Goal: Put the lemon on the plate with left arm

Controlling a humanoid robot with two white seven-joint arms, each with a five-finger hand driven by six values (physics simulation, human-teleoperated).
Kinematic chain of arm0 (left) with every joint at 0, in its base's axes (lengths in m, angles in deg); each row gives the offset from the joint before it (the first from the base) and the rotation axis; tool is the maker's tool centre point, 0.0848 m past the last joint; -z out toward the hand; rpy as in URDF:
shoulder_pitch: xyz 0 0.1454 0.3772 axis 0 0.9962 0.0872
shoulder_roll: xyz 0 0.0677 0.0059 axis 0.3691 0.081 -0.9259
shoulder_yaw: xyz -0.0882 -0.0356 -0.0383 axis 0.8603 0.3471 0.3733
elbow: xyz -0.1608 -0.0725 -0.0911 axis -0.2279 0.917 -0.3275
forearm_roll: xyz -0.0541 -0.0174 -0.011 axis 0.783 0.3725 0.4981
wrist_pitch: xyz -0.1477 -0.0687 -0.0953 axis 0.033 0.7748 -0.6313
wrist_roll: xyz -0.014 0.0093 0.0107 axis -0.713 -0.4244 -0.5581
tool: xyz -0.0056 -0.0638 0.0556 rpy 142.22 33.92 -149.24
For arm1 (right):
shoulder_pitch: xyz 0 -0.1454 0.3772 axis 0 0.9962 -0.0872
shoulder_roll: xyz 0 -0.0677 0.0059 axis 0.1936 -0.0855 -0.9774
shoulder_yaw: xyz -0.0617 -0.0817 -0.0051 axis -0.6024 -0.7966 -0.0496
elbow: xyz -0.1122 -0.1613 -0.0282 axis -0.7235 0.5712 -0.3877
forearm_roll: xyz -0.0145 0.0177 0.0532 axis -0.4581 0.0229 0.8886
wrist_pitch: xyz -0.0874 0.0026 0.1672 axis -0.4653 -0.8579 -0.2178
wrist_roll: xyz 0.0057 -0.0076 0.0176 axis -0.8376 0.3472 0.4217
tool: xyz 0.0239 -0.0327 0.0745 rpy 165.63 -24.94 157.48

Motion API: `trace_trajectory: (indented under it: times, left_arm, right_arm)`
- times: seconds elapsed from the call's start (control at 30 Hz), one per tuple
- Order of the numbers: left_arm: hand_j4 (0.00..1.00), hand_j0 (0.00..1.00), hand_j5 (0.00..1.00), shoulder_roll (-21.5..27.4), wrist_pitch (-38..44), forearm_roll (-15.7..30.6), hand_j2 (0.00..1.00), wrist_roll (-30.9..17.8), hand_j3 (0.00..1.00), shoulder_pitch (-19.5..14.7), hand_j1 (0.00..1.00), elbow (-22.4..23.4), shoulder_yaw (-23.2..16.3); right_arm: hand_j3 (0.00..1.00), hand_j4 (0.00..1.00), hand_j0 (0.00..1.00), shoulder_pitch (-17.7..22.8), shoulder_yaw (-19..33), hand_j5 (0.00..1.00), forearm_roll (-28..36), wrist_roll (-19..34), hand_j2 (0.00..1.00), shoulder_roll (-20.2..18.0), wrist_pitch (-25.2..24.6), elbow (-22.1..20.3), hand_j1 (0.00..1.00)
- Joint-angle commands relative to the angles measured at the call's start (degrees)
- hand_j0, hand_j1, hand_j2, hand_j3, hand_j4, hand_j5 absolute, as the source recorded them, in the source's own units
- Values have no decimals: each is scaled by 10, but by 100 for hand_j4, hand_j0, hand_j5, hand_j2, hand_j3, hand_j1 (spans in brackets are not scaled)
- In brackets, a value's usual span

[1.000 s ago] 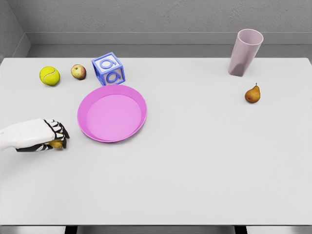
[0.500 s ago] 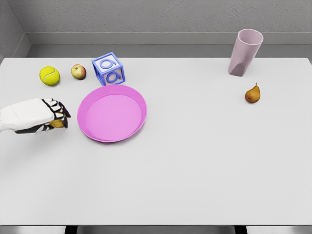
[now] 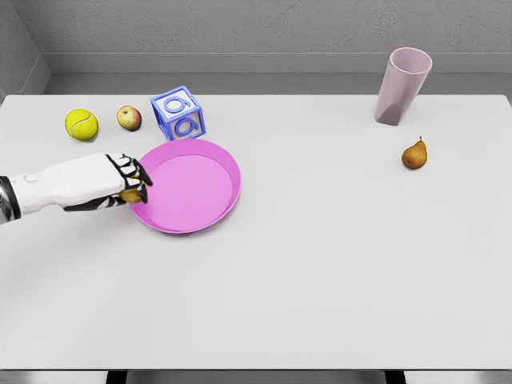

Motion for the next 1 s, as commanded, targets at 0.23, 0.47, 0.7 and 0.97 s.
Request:
trace_trajectory:
  times: [0.23, 0.47, 0.7, 0.97]
  left_arm:
    - [45, 45, 45, -57, 1, 0, 45, -12, 45, -12, 45, 2, 0]
    - [48, 48, 48, -76, 1, 0, 48, -12, 48, -25, 48, 5, -1]
    - [49, 49, 49, -92, 1, -3, 49, -12, 49, -32, 49, 16, -5]
    - [100, 100, 100, -92, 1, 8, 100, -9, 100, -33, 100, 29, 0]
  right_arm:
    - [100, 100, 100, 0, 0, 100, 0, 0, 100, 0, 0, 0, 100]
    - [100, 100, 100, 0, 0, 100, 0, 0, 100, 0, 0, 0, 100]
    - [100, 100, 100, 0, 0, 100, 0, 0, 100, 0, 0, 0, 100]
    - [100, 100, 100, 0, 0, 100, 0, 0, 100, 0, 0, 0, 100]
